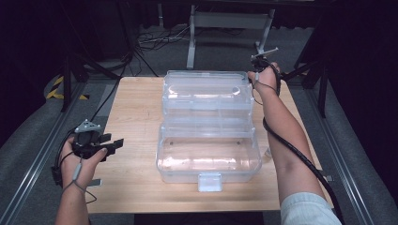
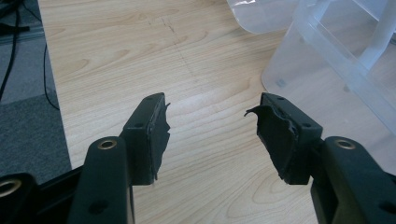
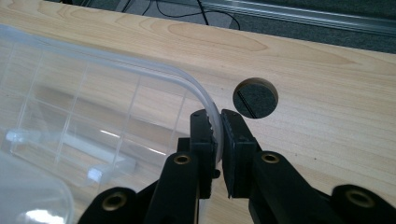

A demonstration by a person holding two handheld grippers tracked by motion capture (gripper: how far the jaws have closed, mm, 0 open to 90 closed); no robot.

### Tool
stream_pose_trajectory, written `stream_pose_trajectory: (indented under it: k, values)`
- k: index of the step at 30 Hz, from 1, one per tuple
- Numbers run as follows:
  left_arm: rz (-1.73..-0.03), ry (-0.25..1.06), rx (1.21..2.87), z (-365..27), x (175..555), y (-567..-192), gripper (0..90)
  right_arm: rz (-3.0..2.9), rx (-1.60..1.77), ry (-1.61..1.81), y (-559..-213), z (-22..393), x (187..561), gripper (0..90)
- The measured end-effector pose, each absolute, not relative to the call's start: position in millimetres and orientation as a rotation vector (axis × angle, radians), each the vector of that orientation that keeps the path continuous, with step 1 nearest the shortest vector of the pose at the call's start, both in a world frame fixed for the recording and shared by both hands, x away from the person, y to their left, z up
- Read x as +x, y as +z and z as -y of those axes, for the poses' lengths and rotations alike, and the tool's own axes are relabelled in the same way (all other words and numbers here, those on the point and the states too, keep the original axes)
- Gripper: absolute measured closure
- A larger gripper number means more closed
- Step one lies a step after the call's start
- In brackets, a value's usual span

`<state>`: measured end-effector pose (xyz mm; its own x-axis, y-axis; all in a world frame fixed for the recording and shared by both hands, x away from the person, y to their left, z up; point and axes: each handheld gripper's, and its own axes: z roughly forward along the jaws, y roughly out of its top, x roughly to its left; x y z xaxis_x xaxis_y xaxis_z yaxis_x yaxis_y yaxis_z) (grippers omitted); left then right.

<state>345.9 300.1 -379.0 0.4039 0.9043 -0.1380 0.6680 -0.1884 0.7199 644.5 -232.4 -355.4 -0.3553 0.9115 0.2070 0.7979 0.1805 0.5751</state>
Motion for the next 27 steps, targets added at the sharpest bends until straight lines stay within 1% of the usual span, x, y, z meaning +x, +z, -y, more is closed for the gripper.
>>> stream_pose_trajectory:
  k: [10, 13, 19, 23, 27]
  values:
    - [-1.341, 0.407, 1.948, -298.8, 348.2, -381.8, 43.2, -2.271, 1.691, 0.954, -356.3, 235.9, 646.6, 84.0]
    - [-1.342, 0.402, 1.952, -298.5, 349.6, -382.8, 42.9, -2.259, 1.687, 0.984, -354.2, 239.3, 646.8, 78.0]
    - [-1.332, 0.396, 1.951, -295.8, 354.8, -383.0, 42.6, -2.225, 1.678, 1.013, -345.4, 247.5, 642.4, 69.8]
    - [-1.32, 0.388, 1.957, -293.6, 360.5, -382.9, 42.6, -2.211, 1.661, 1.019, -336.9, 254.1, 636.2, 66.0]
    - [-1.312, 0.389, 1.973, -290.3, 370.6, -382.3, 41.6, -2.198, 1.649, 1.031, -328.2, 262.5, 628.5, 64.8]
